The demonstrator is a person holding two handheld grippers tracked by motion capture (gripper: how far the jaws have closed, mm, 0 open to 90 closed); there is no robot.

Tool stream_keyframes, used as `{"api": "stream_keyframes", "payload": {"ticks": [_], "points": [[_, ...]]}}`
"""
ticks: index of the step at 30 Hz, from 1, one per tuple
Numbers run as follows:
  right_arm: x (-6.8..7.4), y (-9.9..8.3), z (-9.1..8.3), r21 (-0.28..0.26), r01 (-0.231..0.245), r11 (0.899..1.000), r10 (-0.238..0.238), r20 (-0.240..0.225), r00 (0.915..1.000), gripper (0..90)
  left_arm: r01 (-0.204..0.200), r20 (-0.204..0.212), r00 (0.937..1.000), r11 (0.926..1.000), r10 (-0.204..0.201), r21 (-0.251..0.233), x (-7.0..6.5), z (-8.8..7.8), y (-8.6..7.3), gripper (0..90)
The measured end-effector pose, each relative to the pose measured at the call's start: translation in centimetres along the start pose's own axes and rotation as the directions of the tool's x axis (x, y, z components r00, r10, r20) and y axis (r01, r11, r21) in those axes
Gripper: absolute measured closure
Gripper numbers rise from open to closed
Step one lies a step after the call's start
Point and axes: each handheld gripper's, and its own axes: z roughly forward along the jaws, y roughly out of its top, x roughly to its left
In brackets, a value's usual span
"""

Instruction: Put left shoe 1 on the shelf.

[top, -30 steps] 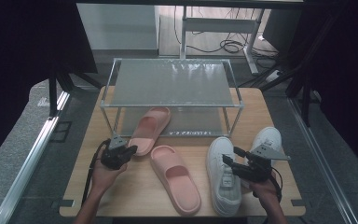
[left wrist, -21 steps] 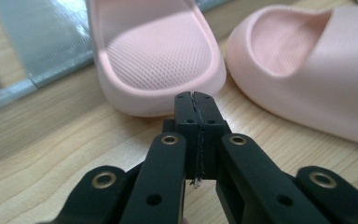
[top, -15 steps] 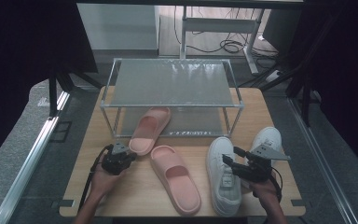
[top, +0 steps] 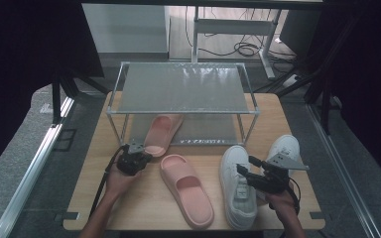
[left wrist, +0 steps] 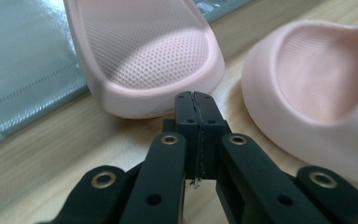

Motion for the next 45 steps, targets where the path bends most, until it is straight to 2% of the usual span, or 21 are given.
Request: {"api": "stream_keyframes", "payload": {"ticks": [8,10,15,22,26,28,31,35,37,41,45], "points": [[-0.1,0.0,0.0,0.002,-0.003,1.000,0.003,0.002,1.0000,39.8,-0.022,0.009,0.9997,0.9998,0.022,-0.003,0.1,1.5,1.4,90.0],[-0.1,-0.1,0.1,0.003,-0.003,1.000,0.003,0.003,1.0000,39.8,-0.037,0.010,0.9992,0.9992,0.037,0.010,0.3,1.8,1.8,90.0],[-0.2,-0.1,0.1,0.003,-0.003,1.000,0.003,0.005,1.0000,39.8,-0.060,0.032,0.9977,0.9982,0.059,0.005,0.4,2.7,2.8,89.9],[-0.2,-0.1,0.1,0.004,-0.003,1.000,0.003,0.006,1.0000,39.8,-0.057,0.056,0.9968,0.9983,0.058,-0.006,0.2,3.7,3.7,89.8],[-0.2,-0.1,0.1,0.005,-0.003,1.000,0.003,0.007,1.0000,39.9,-0.042,0.089,0.9951,0.9989,0.043,-0.021,0.3,4.2,3.7,89.5],[-0.2,-0.2,0.1,0.008,-0.004,1.000,0.004,0.007,1.0000,39.9,-0.042,0.089,0.9951,0.9988,0.044,-0.024,0.2,4.2,3.7,88.9],[-0.2,-0.2,0.2,0.009,-0.004,1.000,0.004,0.008,1.0000,39.8,-0.056,0.050,0.9971,0.9981,0.057,-0.026,0.5,3.4,3.7,88.1],[-0.3,-0.2,0.0,0.004,-0.008,1.000,0.008,0.010,0.9999,39.8,0.013,0.019,0.9997,0.9990,-0.012,-0.044,2.0,2.3,3.0,89.7],[-0.4,-0.2,0.0,0.004,-0.008,1.000,0.008,0.012,0.9999,39.9,0.016,0.013,0.9998,0.9991,-0.015,-0.038,2.3,2.1,2.8,89.8],[-0.3,-0.2,0.1,0.005,-0.008,1.000,0.008,0.014,0.9999,39.9,0.071,-0.022,0.9972,0.9968,-0.072,-0.037,3.4,2.4,2.1,90.0],[-0.2,-0.2,0.1,0.008,-0.006,1.000,0.006,0.012,0.9999,39.8,0.085,-0.014,0.9963,0.9959,-0.085,-0.033,3.2,3.0,2.0,90.0]]}}
